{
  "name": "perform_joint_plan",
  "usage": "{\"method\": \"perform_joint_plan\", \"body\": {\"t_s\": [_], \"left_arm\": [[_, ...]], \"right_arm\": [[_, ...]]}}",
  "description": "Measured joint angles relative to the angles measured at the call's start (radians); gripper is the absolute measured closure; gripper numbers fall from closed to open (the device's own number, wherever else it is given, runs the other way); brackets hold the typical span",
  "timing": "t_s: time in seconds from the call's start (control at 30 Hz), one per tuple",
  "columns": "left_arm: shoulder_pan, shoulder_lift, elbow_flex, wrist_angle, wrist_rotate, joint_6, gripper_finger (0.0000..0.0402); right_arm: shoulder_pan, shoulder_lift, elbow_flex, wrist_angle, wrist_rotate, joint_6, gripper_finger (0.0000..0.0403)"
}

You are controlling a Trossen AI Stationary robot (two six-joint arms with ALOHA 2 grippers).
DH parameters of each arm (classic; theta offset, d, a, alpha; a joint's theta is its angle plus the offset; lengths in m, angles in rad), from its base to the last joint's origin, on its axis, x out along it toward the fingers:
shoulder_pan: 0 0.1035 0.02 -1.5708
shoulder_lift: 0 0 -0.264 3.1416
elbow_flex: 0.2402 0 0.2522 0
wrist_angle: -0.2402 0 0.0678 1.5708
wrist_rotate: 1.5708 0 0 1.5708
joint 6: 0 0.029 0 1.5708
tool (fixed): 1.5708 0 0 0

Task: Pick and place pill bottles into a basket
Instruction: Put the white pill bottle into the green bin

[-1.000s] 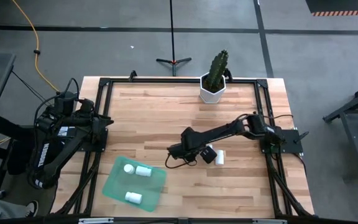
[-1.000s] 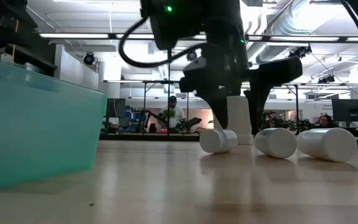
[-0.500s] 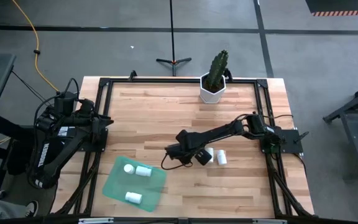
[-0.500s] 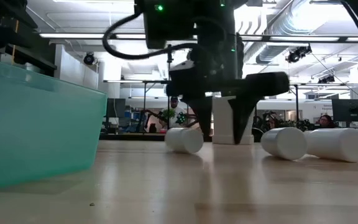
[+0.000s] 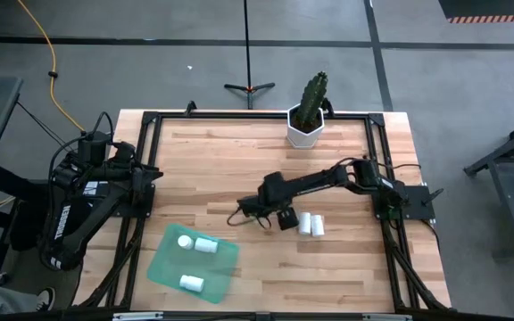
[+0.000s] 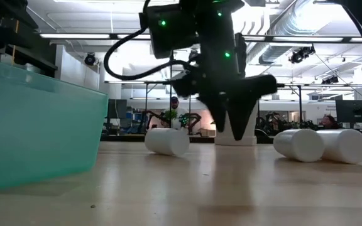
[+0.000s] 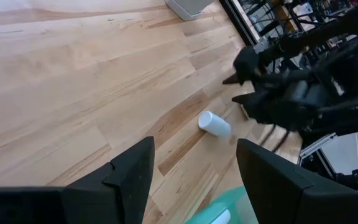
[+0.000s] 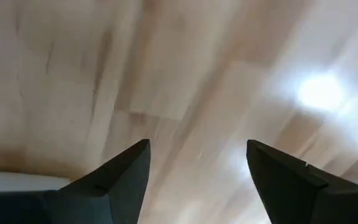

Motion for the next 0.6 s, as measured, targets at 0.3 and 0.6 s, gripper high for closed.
{"method": "perform_joint_plan", "body": {"t_s": [0.3,0.6], "left_arm": [[0.000,0.000,0.000,0.000,-0.002,0.019,0.0140],[0.000,0.000,0.000,0.001,-0.008,0.046,0.0140]], "right_arm": [[-0.062,0.000,0.099,0.098,-0.295,0.594,0.0147],[-0.036,-0.001,0.197,0.411,-0.377,0.911,0.0147]]}}
